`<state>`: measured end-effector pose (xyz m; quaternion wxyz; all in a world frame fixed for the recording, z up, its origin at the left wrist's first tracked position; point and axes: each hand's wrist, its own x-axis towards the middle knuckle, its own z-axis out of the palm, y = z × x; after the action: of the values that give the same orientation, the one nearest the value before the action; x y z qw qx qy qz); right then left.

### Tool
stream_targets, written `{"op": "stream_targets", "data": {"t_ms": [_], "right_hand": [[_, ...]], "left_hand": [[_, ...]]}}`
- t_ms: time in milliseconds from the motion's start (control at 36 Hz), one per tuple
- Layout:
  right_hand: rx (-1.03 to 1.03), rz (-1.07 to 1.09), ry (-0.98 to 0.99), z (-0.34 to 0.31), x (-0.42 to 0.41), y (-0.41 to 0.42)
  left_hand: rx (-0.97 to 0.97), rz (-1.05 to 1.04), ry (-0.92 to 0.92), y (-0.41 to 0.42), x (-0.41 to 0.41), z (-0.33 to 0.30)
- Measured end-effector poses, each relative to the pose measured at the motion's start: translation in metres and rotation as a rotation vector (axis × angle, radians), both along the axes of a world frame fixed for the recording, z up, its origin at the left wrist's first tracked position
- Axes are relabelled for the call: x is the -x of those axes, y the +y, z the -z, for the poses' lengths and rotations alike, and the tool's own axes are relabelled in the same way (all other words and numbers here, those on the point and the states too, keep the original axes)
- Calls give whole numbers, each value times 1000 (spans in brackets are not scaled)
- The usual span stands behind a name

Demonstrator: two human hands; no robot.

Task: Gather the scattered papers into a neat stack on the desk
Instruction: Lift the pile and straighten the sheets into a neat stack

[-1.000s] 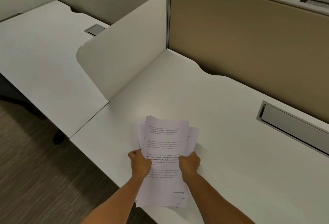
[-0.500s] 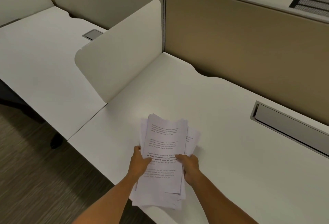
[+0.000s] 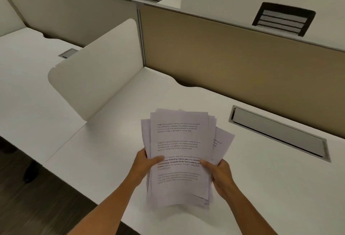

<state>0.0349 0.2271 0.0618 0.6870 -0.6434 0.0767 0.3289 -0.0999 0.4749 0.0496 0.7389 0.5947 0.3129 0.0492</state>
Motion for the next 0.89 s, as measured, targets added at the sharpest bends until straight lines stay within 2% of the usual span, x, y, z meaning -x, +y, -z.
{"op": "stream_targets", "data": {"t_ms": [250,389,667,889], "right_hand": [[76,122,-245,-24,-9,-77],[85,187,-268,-22,-9,-118],[92,183,-290,-9,-3,-168],[25,78,-279,-21,-6,-173]], "left_hand": [[-152,102,-73,-60,-53,-31],[-186,180,-94,-90,-71,-34],[-211,292,-63,-126,-70,-27],[-169,292,-110,-143,-69,-34]]}}
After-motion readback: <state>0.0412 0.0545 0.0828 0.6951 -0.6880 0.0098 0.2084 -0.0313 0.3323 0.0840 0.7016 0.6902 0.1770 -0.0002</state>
